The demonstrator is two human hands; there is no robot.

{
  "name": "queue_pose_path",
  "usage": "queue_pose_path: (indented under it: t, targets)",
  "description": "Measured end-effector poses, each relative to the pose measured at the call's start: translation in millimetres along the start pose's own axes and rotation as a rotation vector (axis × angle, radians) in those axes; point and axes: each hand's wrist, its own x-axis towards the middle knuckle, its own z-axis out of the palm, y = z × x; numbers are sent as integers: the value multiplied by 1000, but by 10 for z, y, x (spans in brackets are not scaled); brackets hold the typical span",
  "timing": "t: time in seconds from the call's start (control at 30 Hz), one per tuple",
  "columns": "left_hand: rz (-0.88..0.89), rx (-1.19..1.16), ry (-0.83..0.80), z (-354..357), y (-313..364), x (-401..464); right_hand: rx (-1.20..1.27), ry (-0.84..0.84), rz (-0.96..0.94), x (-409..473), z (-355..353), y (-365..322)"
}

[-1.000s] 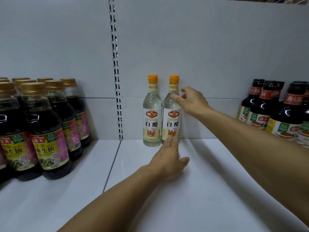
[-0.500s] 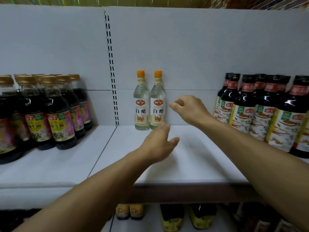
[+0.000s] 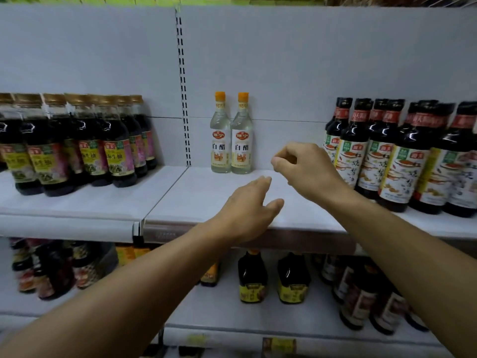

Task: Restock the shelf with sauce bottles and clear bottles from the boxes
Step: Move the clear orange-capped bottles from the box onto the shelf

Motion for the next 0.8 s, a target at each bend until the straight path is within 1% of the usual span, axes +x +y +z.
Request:
queue_pose_path:
  t: [0.17, 0.33, 0.5, 0.63, 0.8]
  targets:
    - [64, -23, 0, -23, 88, -172, -19, -13, -21, -228, -36, -116]
    - [81, -21, -27, -82, 16, -305, 14, -9, 23, -357, 33, -265]
    - [124, -85, -35, -91, -110, -468, 53, -4, 59, -539, 165, -367]
    - [187, -214, -136, 64, -253, -662, 27, -33, 122, -783, 336, -285]
    - [137, -230, -235, 420, -500, -867, 33, -135, 196, -1148, 565, -69]
